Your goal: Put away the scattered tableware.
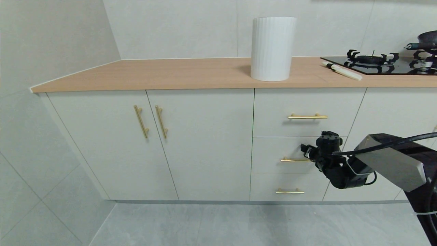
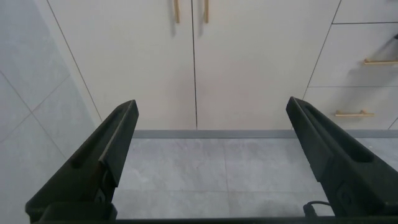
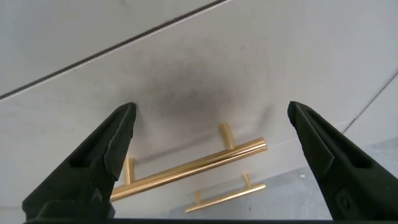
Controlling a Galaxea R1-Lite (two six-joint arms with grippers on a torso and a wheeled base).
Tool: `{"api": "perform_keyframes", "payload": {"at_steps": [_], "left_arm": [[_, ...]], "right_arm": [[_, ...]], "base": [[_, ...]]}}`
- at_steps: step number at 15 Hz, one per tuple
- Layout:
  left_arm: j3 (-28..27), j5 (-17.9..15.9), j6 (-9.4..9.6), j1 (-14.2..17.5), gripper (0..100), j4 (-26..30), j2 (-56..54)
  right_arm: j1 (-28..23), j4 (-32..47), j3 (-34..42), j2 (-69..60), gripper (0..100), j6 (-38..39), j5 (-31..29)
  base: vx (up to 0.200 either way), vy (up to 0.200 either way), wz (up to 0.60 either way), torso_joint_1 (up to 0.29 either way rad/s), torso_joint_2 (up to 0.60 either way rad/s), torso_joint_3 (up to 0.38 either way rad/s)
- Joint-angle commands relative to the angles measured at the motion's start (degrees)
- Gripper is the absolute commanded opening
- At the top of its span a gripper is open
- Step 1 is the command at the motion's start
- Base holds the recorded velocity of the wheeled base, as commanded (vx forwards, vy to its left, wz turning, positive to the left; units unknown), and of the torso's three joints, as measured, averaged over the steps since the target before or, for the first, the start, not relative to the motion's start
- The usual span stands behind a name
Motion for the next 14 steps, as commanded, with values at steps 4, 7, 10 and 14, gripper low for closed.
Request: {"api": "perform_keyframes", "payload": {"at_steps": [4,7,10,14], "left_arm": [[-0.01,0.0,-0.01,0.02,100,0.02,0.02],[-0.01,0.0,-0.01,0.02,100,0.02,0.02],[-0.01,0.0,-0.01,0.02,100,0.02,0.02],[-0.01,0.0,-0.01,0.02,100,0.02,0.02]], "right_arm": [[3.75,-0.75,28.06,-24.45,100,-0.04,0.78],[6.47,-10.5,48.1,-42.29,100,-3.38,-1.16],[6.74,-13.76,63.4,-59.08,100,-10.41,-1.33],[5.86,-9.89,75.35,-87.82,100,-19.55,-4.32]], "base": [[0.0,0.0,0.0,0.0,0.0,0.0],[0.0,0.0,0.0,0.0,0.0,0.0],[0.0,0.0,0.0,0.0,0.0,0.0],[0.0,0.0,0.0,0.0,0.0,0.0]]}}
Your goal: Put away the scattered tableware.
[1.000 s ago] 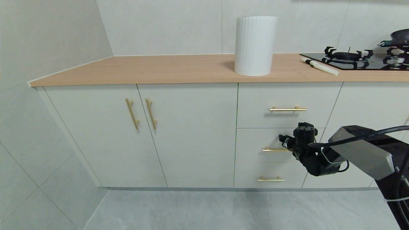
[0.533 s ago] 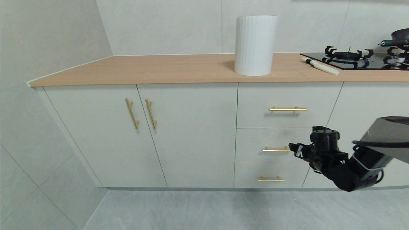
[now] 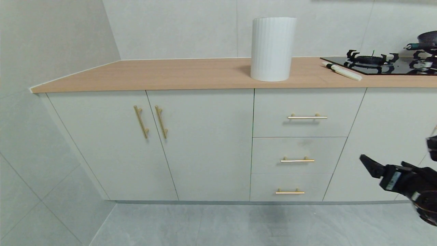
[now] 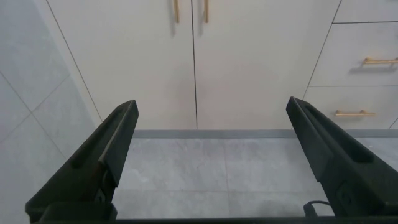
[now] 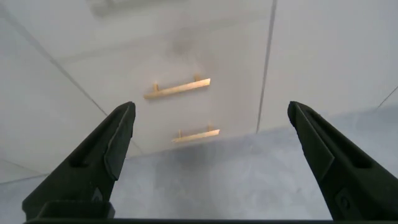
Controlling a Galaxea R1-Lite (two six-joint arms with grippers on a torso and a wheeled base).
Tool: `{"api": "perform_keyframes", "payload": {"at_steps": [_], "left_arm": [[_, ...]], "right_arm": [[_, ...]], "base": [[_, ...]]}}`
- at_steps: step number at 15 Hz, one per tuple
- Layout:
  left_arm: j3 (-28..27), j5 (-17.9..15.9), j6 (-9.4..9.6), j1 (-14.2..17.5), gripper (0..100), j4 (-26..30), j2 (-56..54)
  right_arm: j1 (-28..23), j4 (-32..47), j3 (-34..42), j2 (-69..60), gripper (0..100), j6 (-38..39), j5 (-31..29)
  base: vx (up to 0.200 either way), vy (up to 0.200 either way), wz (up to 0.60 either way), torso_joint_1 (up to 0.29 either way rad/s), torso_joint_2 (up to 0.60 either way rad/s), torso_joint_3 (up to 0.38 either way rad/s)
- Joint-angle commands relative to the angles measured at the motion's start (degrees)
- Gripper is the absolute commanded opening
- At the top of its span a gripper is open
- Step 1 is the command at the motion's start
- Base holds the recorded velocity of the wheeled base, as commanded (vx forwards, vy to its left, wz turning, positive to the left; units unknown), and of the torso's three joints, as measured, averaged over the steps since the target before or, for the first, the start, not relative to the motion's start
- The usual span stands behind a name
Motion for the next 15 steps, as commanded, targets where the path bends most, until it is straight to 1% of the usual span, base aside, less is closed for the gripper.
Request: {"api": "perform_keyframes", "payload": {"at_steps": [1,3,4,5,6,7,8,9,10,11,13,14,15], "left_arm": [[0.01,0.0,0.02,0.02,100,0.0,0.02],[0.01,-0.09,0.02,0.02,100,0.0,0.02],[0.01,0.0,0.02,0.02,100,0.0,0.02],[0.01,0.0,0.02,0.02,100,0.0,0.02],[0.01,-0.09,0.02,0.02,100,0.0,0.02],[0.01,0.0,0.02,0.02,100,0.0,0.02],[0.01,0.0,0.02,0.02,100,0.0,0.02],[0.01,0.0,0.02,0.02,100,0.0,0.02],[0.01,0.0,0.02,0.02,100,0.0,0.02],[0.01,0.0,0.02,0.02,100,0.0,0.02],[0.01,0.0,0.02,0.02,100,0.0,0.02],[0.01,0.0,0.02,0.02,100,0.0,0.02],[0.01,0.0,0.02,0.02,100,0.0,0.02]], "right_arm": [[-0.75,6.77,8.79,-27.96,100,-7.37,-3.55],[-1.36,24.7,6.68,-46.16,100,-13.43,-4.43],[-1.98,30.07,5.53,-50.64,100,-13.96,-4.43],[-5.67,42.63,2.55,-59.78,100,-14.31,-3.9],[-7.96,50.28,0.35,-65.41,100,-14.31,-3.46],[-8.22,51.33,0.09,-66.28,100,-14.31,-3.28],[-9.45,62.58,-3.61,-75.86,100,-14.49,-1.79],[-10.15,64.08,-4.05,-76.66,100,-14.22,-1.79],[-12.61,64.34,-4.22,-77.8,100,-14.31,-1.44],[-13.32,64.78,-4.13,-80.35,100,-14.4,-0.3],[-13.58,64.96,-2.38,-81.23,100,-14.49,0.85],[-13.58,64.96,-0.71,-81.23,100,-14.31,2.08],[-13.58,64.87,1.84,-81.23,100,-14.13,5.86]], "base": [[0.0,0.0,0.0,0.0,0.0,0.0],[0.0,0.0,0.0,0.0,0.0,0.0],[0.0,0.0,0.0,0.0,0.0,0.0],[0.0,0.0,0.0,0.0,0.0,0.0],[0.0,0.0,0.0,0.0,0.0,0.0],[0.0,0.0,0.0,0.0,0.0,0.0],[0.0,0.0,0.0,0.0,0.0,0.0],[0.0,0.0,0.0,0.0,0.0,0.0],[0.0,0.0,0.0,0.0,0.0,0.0],[0.0,0.0,0.0,0.0,0.0,0.0],[0.0,0.0,0.0,0.0,0.0,0.0],[0.0,0.0,0.0,0.0,0.0,0.0],[0.0,0.0,0.0,0.0,0.0,0.0]]}}
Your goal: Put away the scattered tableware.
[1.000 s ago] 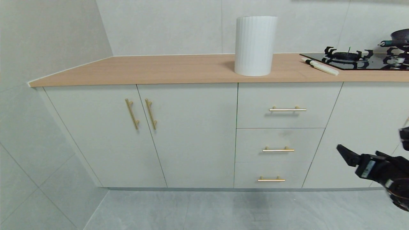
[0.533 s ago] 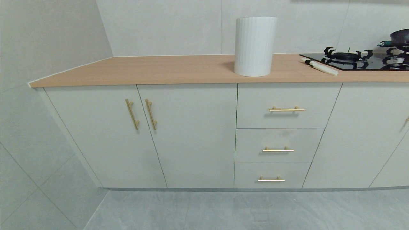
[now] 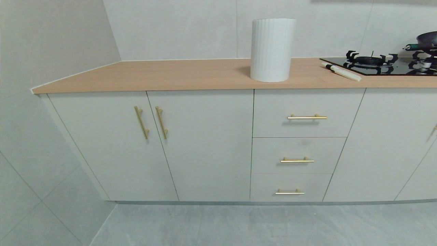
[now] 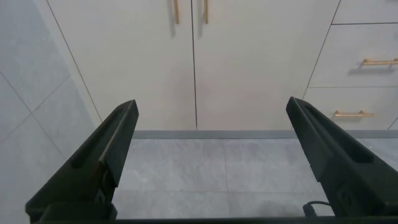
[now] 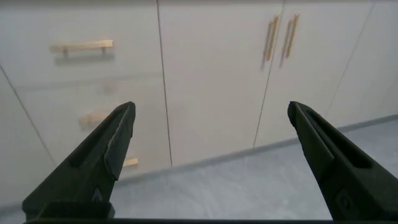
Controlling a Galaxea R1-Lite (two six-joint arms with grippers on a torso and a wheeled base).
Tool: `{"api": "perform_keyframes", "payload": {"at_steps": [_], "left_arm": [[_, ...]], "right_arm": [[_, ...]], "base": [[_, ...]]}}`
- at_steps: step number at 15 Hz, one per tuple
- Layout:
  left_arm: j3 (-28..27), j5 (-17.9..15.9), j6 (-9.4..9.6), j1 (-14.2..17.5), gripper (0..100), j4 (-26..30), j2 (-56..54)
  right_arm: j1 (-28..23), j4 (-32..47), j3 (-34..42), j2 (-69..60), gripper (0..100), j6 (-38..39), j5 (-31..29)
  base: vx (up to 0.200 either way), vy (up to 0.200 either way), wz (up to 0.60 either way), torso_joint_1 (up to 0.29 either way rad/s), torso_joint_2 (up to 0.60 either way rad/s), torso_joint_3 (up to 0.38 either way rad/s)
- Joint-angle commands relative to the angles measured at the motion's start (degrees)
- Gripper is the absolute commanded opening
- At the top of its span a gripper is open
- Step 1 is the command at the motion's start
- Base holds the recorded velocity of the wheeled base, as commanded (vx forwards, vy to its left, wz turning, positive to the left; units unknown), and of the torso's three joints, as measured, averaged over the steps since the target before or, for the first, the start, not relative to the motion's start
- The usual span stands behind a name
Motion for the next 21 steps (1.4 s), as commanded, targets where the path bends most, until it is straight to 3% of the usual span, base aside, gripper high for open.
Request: {"api": "perform_keyframes", "payload": {"at_steps": [1,3,6,21], "left_arm": [[0.01,0.0,-0.01,0.02,100,0.0,0.02],[0.01,0.0,-0.01,0.02,100,0.0,0.02],[0.01,-0.09,-0.01,0.02,100,0.0,0.02],[0.01,-0.09,0.26,0.02,100,0.0,0.02]], "right_arm": [[-0.21,-0.87,5.1,-1.93,100,0.14,5.35],[-0.21,-3.07,9.14,-1.93,100,0.23,10.54],[-0.21,1.15,9.14,-1.84,100,2.69,16.42],[-0.3,0.71,9.14,-1.84,100,4.54,16.6]], "base": [[0.0,0.0,0.0,0.0,0.0,0.0],[0.0,0.0,0.0,0.0,0.0,0.0],[0.0,0.0,0.0,0.0,0.0,0.0],[0.0,0.0,0.0,0.0,0.0,0.0]]}}
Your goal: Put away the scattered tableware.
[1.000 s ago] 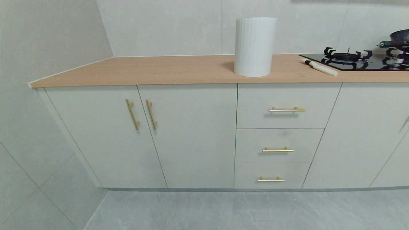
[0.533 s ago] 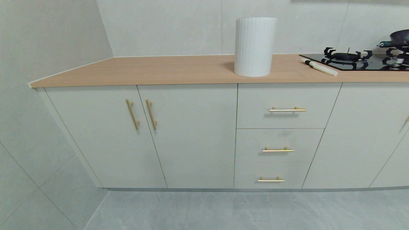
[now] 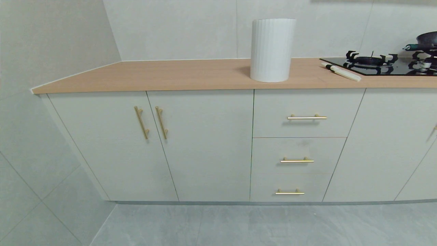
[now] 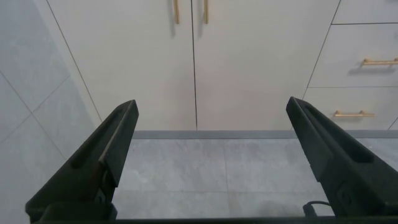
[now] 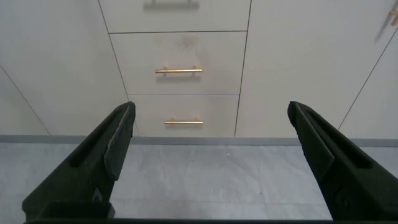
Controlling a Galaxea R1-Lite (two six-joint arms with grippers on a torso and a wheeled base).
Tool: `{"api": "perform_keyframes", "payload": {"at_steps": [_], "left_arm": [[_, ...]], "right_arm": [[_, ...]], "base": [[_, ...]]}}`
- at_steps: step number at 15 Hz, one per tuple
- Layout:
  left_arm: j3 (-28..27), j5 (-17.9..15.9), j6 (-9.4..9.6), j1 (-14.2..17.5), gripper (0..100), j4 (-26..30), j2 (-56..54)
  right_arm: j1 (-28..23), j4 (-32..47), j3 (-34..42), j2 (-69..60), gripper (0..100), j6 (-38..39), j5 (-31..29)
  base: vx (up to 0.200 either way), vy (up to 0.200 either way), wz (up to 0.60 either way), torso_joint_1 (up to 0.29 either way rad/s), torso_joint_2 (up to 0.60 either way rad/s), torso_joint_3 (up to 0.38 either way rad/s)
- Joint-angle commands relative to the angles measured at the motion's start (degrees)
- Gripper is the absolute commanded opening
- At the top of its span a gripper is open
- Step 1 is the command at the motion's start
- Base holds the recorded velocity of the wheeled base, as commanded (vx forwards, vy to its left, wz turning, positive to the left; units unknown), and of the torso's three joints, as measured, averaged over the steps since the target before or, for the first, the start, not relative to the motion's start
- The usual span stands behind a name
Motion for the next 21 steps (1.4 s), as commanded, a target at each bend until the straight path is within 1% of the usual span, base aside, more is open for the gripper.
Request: {"api": "perform_keyframes", "payload": {"at_steps": [1,3,21], "left_arm": [[0.01,0.03,0.01,0.02,100,0.0,0.02],[0.01,-0.06,0.01,0.02,100,0.0,0.02],[0.01,0.03,-0.16,0.02,100,0.0,0.02]], "right_arm": [[-0.01,0.04,0.0,0.14,100,-0.05,0.04],[-0.01,0.04,0.0,0.14,100,-0.05,0.04],[-0.01,0.04,0.0,0.05,100,0.04,0.04]], "base": [[0.0,0.0,0.0,0.0,0.0,0.0],[0.0,0.0,0.0,0.0,0.0,0.0],[0.2,0.0,0.0,0.002,0.0,0.002]]}}
